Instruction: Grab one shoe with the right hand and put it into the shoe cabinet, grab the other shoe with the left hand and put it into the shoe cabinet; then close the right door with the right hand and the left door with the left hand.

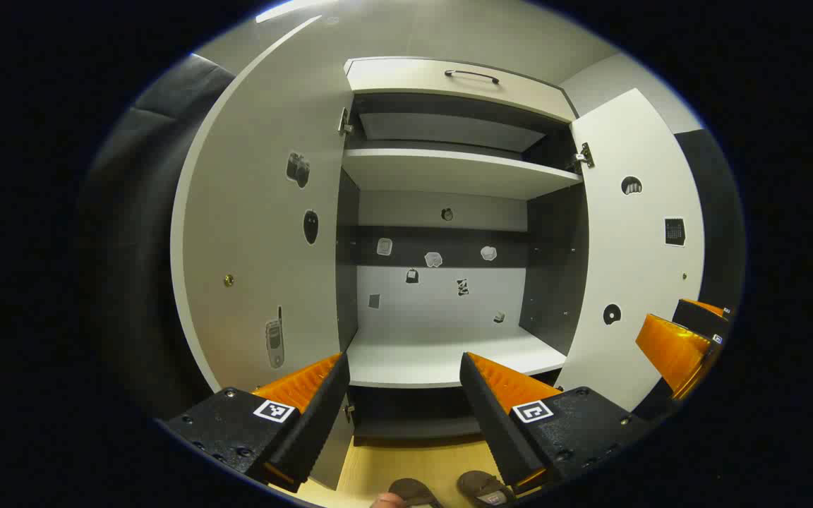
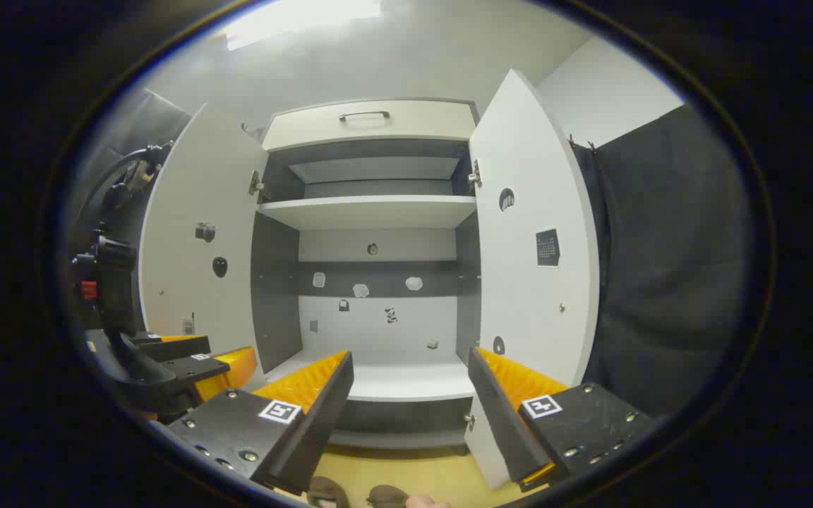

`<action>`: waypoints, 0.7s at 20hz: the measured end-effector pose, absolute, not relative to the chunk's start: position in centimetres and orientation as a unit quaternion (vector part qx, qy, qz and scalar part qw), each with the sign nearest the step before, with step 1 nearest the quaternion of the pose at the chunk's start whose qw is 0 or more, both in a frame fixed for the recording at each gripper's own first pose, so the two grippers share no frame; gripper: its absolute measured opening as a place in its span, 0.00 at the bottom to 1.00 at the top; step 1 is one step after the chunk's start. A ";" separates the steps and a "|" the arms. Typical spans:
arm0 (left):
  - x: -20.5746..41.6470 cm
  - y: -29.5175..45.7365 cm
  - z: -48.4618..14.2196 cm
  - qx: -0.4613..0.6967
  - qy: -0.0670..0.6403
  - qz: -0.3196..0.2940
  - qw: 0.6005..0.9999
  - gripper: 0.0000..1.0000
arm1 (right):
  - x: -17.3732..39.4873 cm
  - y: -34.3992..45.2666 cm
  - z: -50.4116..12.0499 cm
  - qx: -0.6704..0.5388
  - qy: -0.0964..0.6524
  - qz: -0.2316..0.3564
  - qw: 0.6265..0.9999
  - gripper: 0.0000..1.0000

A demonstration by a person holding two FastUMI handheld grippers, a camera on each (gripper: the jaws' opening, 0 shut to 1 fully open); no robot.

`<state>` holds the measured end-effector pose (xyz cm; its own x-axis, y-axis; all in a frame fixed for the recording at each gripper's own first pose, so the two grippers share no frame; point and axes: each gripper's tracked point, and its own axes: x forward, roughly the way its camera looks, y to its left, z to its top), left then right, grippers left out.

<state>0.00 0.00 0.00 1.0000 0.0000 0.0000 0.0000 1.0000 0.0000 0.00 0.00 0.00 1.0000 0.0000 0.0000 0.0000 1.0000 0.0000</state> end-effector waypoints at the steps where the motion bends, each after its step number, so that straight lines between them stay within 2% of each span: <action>1: 0.0 0.1 0.1 0.000 -0.001 0.001 1.000 0.96 | 0.1 0.1 0.1 0.001 0.000 0.002 1.000 0.98; 4: -0.1 0.4 0.3 0.003 -0.003 0.006 1.000 0.96 | 0.3 0.2 0.1 0.001 -0.001 0.004 1.000 1.00; 14: -0.6 0.5 0.8 0.005 -0.009 0.010 1.000 0.96 | -0.3 0.2 -0.4 0.006 0.000 0.005 1.000 0.98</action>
<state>-0.61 0.45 0.83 0.9997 0.0201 0.0172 -0.0203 0.9997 0.0097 -0.31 0.20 -0.40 0.9999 0.0100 0.0004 -0.0100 0.9999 0.0110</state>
